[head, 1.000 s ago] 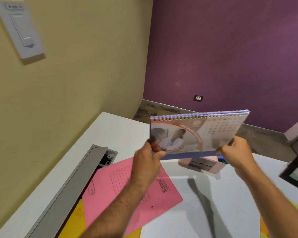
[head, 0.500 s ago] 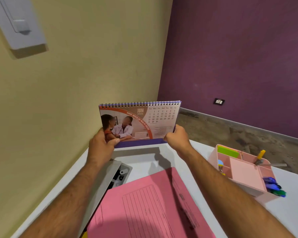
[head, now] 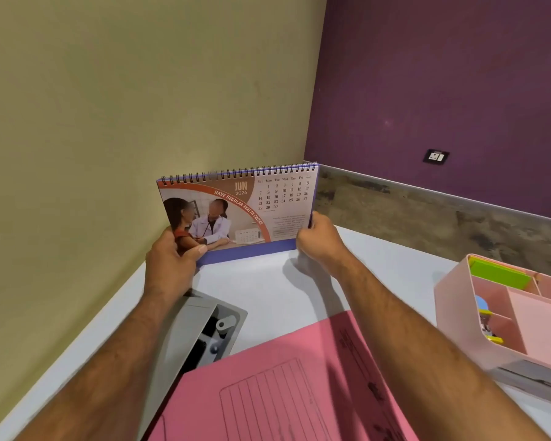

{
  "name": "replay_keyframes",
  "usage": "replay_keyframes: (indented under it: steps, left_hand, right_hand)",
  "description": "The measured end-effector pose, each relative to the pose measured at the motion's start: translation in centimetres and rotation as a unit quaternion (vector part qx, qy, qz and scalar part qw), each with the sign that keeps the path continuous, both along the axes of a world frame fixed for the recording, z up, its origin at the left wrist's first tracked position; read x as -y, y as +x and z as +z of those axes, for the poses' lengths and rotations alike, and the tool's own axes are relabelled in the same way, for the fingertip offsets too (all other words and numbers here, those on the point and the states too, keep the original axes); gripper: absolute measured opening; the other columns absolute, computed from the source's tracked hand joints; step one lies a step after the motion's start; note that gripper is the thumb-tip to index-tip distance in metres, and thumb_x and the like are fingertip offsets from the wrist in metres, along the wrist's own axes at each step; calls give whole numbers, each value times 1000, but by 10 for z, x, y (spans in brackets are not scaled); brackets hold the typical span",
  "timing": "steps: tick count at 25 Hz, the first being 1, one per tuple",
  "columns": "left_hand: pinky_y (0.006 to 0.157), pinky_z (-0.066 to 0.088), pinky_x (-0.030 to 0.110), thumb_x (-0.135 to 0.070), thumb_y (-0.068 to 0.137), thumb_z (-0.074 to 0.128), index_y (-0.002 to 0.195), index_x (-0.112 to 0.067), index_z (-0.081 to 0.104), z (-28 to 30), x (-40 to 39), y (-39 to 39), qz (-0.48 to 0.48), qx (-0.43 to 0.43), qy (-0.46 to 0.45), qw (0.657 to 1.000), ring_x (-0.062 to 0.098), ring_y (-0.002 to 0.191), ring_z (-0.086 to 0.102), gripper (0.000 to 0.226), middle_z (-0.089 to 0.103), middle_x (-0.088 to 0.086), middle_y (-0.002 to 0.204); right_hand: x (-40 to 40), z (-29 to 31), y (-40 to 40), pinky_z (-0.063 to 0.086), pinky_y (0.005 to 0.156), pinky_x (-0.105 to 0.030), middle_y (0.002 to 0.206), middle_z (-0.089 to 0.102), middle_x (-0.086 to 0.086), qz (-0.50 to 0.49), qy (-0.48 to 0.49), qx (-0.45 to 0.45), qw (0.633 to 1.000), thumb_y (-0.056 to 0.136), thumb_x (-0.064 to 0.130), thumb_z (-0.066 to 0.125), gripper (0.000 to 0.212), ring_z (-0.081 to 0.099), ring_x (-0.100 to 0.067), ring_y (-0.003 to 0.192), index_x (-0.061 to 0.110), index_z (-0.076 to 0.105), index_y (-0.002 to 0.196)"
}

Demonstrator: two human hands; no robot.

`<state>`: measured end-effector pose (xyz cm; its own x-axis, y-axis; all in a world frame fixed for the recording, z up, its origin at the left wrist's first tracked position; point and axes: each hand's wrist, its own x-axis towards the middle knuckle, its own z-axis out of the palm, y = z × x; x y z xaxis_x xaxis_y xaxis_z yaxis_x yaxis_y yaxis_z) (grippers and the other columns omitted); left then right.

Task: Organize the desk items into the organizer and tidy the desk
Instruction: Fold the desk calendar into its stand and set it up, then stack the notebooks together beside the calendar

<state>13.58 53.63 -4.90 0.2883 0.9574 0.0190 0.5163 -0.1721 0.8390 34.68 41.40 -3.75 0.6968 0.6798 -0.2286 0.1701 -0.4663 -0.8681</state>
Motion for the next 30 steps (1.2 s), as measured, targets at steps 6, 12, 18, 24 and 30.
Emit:
replay_keyframes:
  steps: [6, 12, 18, 24, 30]
  left_hand:
    - [81, 49, 31, -19, 82, 76, 99, -12, 60, -3, -6, 0, -7, -4, 0, 1000, 21, 91, 62, 24, 66, 1, 101]
    - [80, 45, 29, -16, 79, 78, 115, -18, 57, 7, 1, -19, -19, 8, -8, 1000, 21, 90, 63, 41, 69, 3, 99]
    - [85, 43, 31, -22, 73, 84, 131, -10, 50, 28, 20, -55, -10, -12, 2, 1000, 22, 95, 55, 68, 66, 11, 115]
    - [83, 45, 29, -19, 76, 81, 126, -15, 54, 58, 95, -82, -32, 4, 1, 999, 18, 100, 56, 57, 63, 5, 112]
    - [76, 49, 22, -24, 79, 78, 123, -20, 58, 58, 195, -107, -137, -55, -14, 989, 10, 87, 62, 49, 64, -6, 104]
  right_hand:
    - [-1, -4, 3, 54, 95, -45, 121, 67, -2, -9, 15, -8, 1000, 80, 1, 50, 44, 60, -26, 111, 18, 60, 120]
    - [47, 11, -7, 46, 98, -31, 143, 49, -9, -67, -14, 25, 997, 82, -1, 61, 68, 52, -25, 125, 11, 37, 144]
    - [136, 18, -55, 39, 88, -20, 132, 58, -6, -74, -57, 112, 989, 75, 14, 71, 66, 57, -19, 116, 14, 47, 137]
    - [246, 16, -132, 43, 90, -42, 113, 48, 2, -92, -311, 148, 934, 50, 70, 66, 83, 46, -23, 110, 25, 44, 115]
    - [313, 12, -182, 46, 89, -43, 110, 43, 2, -135, -337, 55, 930, 45, 67, 78, 90, 47, -21, 108, 25, 35, 111]
